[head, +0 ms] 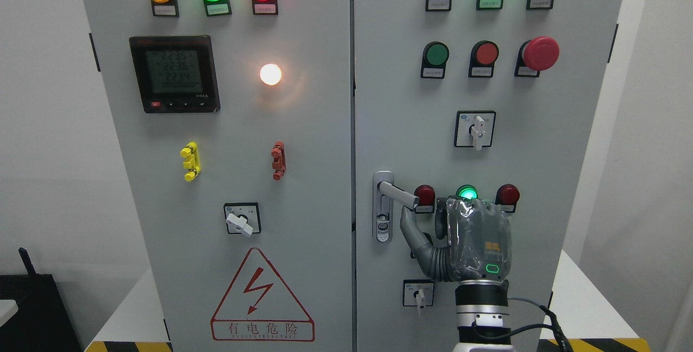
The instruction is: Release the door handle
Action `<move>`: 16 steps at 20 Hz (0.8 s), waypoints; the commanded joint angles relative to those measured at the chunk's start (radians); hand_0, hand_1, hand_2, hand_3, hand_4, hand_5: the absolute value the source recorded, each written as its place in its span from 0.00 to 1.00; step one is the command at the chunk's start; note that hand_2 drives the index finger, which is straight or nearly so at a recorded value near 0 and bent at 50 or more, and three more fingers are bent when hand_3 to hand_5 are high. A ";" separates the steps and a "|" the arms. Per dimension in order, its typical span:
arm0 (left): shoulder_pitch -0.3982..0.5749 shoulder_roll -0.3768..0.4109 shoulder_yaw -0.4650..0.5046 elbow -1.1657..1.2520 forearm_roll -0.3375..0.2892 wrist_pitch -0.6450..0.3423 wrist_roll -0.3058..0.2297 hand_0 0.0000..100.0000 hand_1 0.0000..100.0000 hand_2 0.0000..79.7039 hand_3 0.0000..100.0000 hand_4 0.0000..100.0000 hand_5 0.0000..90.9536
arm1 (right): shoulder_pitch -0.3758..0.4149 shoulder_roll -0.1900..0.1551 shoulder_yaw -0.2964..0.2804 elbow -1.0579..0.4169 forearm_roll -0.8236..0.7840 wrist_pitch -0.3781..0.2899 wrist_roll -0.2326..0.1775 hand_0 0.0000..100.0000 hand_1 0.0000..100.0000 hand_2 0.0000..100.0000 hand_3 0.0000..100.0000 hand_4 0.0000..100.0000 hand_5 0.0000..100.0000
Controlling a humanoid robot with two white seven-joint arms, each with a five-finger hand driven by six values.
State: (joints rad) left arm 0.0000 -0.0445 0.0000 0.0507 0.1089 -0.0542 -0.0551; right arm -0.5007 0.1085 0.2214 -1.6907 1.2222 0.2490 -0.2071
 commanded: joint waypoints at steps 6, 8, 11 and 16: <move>-0.026 0.000 0.017 0.000 0.000 0.001 0.000 0.12 0.39 0.00 0.00 0.00 0.00 | -0.005 -0.001 0.000 -0.004 -0.003 -0.001 0.002 0.41 0.19 1.00 1.00 0.88 0.93; -0.026 0.000 0.017 0.000 0.000 0.001 0.000 0.12 0.39 0.00 0.00 0.00 0.00 | -0.005 -0.003 0.000 -0.004 -0.003 -0.001 0.002 0.41 0.19 1.00 1.00 0.88 0.93; -0.026 0.000 0.017 0.000 0.000 0.001 0.000 0.12 0.39 0.00 0.00 0.00 0.00 | -0.005 -0.003 0.000 -0.004 -0.003 -0.001 0.000 0.41 0.19 1.00 1.00 0.88 0.93; -0.026 0.000 0.017 0.000 0.000 0.001 0.000 0.12 0.39 0.00 0.00 0.00 0.00 | -0.005 -0.003 0.000 -0.004 -0.003 -0.001 -0.005 0.41 0.19 1.00 1.00 0.88 0.93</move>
State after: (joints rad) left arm 0.0000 -0.0445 0.0000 0.0507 0.1089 -0.0542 -0.0551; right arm -0.5054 0.1069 0.2211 -1.6940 1.2197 0.2491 -0.2092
